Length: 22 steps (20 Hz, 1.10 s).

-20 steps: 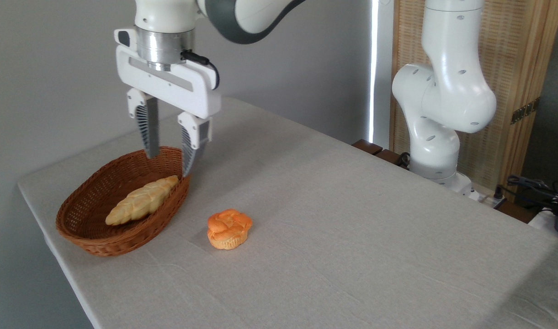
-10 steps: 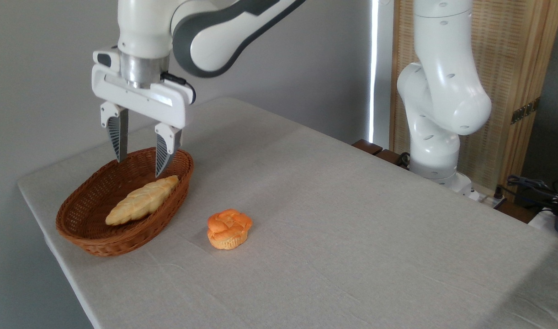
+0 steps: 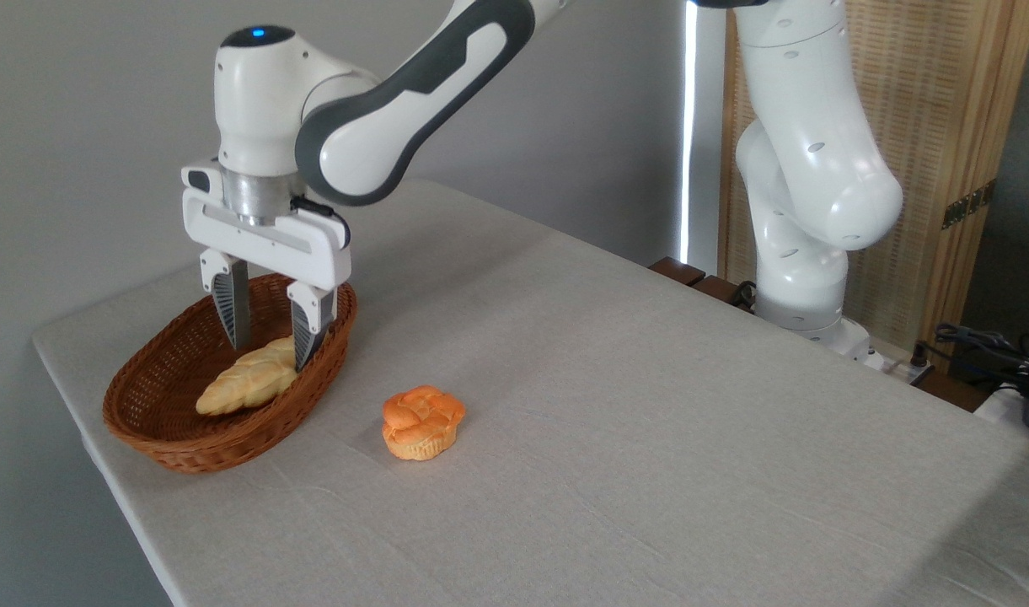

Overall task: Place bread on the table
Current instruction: 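Move the open gripper over the croissant in the wicker basket and lower, then close the gripper on the croissant inside the basket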

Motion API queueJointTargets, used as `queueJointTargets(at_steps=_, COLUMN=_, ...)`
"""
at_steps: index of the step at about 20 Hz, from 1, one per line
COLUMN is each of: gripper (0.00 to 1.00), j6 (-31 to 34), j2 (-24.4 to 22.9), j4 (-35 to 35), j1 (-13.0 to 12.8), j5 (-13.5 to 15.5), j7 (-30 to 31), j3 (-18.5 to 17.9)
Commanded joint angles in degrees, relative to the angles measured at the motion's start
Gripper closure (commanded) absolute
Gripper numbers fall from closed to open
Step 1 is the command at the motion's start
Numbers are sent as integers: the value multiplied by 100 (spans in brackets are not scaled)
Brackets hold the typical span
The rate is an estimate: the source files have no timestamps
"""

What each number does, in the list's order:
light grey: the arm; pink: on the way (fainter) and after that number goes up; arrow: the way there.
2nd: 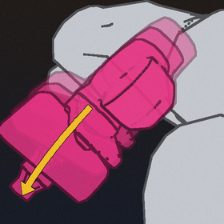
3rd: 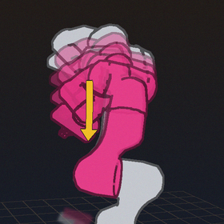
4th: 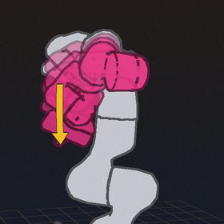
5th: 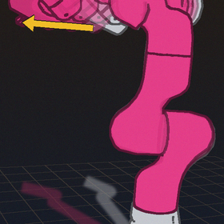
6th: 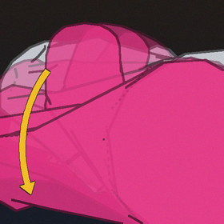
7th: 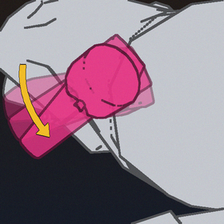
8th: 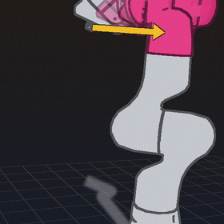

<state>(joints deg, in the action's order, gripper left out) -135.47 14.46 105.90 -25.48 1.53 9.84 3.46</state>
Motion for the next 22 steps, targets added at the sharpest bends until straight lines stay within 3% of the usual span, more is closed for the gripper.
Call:
queueJointTargets(at_steps=1, gripper=0, j6=-322, j2=382, j4=-192, j1=-45, j5=-232, j7=237, j3=-39)
queueJointTargets(at_steps=6, gripper=3, j6=-314, j2=435, j4=-228, j1=-45, j5=-582, j7=246, j3=-47)
queueJointTargets(at_steps=7, gripper=27, j6=-305, j2=435, j4=-228, j1=-45, j5=-767, j7=246, j3=-39)
queueJointTargets(at_steps=8, gripper=58, j6=-305, j2=435, j4=-228, j1=-45, j5=-899, j7=246, j3=-30)
queueJointTargets(at_steps=9, gripper=66, j6=-314, j2=426, j4=-228, j1=-45, j5=-979, j7=238, j3=-30)
queueJointTargets(at_steps=11, gripper=71, j6=-305, j2=418, j4=-228, j1=-54, j5=-988, j7=246, j3=-30)
queueJointTargets(at_steps=22, gripper=71, j6=-235, j2=287, j4=-219, j1=-45, j5=-988, j7=317, j3=-39)
